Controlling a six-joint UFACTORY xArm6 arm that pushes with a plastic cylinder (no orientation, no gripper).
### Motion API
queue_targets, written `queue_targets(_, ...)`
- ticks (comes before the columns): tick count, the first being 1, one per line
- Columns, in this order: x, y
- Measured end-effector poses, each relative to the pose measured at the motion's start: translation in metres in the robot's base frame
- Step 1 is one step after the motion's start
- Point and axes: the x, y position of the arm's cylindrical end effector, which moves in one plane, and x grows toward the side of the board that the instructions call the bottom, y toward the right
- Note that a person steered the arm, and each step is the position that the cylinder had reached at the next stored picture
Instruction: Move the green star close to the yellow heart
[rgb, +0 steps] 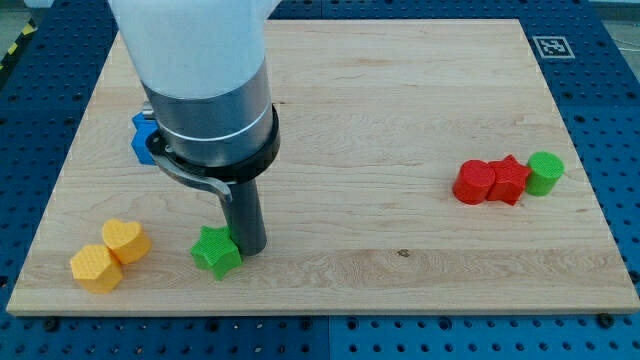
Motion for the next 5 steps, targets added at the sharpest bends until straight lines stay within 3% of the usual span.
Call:
queue_targets(1,0.000,0.028)
queue_targets(5,0.001,-0.047)
